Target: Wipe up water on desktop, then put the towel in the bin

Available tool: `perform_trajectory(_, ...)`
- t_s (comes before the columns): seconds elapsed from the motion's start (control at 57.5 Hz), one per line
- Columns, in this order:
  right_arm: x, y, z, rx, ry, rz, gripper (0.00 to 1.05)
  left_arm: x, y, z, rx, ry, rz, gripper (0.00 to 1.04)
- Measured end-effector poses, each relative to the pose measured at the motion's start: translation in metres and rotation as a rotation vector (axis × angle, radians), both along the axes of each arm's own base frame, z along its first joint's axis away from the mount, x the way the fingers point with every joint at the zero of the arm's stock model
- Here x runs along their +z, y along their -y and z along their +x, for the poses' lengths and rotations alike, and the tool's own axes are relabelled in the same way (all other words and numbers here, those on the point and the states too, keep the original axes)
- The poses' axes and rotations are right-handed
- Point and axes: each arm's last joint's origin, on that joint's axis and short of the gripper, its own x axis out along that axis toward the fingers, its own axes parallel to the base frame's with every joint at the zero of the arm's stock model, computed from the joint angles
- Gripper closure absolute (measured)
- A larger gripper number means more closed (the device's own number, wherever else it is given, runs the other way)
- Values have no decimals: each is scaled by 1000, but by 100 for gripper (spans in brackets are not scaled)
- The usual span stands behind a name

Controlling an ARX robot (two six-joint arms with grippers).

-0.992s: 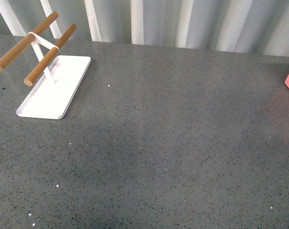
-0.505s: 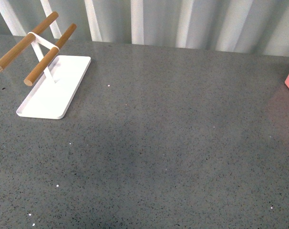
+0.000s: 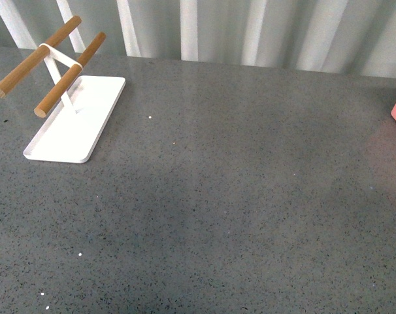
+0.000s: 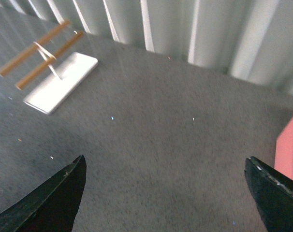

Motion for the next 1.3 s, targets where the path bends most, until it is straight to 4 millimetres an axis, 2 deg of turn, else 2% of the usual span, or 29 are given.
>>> perform_trajectory(0.052, -15, -3, -18, -159, 196, 30, 35, 0, 0, 0, 0, 0, 0, 7)
perform_trajectory(0.087, -22, -2, -26, -205, 255, 50, 44, 0, 0, 0, 1, 0, 0, 7)
perform_trajectory(0.296, -48, -2, -40, -217, 241, 73, 78, 0, 0, 0, 0, 0, 0, 7)
perform_trajectory(0.383, -54, -2, -47, -216, 254, 79, 102, 0, 0, 0, 1, 0, 0, 7)
perform_trajectory(0.574, -67, -2, -58, -217, 248, 83, 102, 0, 0, 0, 0, 0, 0, 7)
perform_trajectory(0.974, -78, -2, -71, -218, 256, 90, 102, 0, 0, 0, 0, 0, 0, 7)
perform_trajectory(1.305, -77, -2, -79, -218, 282, 93, 102, 0, 0, 0, 0, 0, 0, 7)
